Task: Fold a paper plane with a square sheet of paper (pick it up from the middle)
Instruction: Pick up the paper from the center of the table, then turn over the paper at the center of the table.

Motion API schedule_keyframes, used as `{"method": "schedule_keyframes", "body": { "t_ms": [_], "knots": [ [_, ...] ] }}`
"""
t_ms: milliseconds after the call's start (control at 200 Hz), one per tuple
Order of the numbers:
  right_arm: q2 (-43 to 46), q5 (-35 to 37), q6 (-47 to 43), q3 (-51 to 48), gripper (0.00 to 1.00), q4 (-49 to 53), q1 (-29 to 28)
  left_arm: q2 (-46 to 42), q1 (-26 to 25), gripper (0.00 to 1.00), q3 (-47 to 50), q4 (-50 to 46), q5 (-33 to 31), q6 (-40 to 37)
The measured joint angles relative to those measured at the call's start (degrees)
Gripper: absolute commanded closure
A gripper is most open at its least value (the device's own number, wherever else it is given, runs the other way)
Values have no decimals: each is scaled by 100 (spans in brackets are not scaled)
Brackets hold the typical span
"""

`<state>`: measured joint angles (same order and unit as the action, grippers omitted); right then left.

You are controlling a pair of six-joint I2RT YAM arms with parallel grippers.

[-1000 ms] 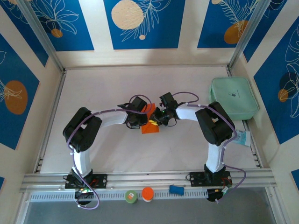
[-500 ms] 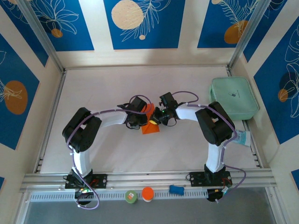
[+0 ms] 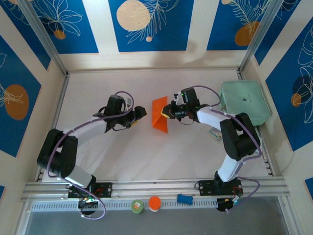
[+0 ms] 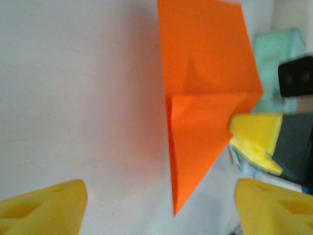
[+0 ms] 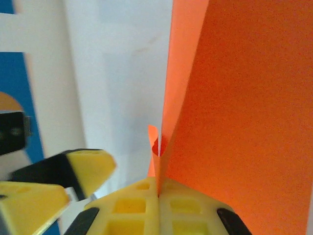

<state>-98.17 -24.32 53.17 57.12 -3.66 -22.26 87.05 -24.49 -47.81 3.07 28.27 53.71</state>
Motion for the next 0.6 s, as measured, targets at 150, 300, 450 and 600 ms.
{"method": "schedule_keyframes", "body": {
  "t_ms": [150,300,450,600],
  "knots": [
    [308,-564,155,-68,99,-304,155,-142,-125,0,411,907,402,612],
    [413,-1034,463,-125,98,-627,195,-195,-310,0,452,1543,625,940],
    [417,-1342,769,-181,98,-868,205,-173,-446,14,442,1928,800,1102],
    [422,-1543,942,-186,98,-1038,223,-31,-468,27,431,2332,984,1296]
  ]
}}
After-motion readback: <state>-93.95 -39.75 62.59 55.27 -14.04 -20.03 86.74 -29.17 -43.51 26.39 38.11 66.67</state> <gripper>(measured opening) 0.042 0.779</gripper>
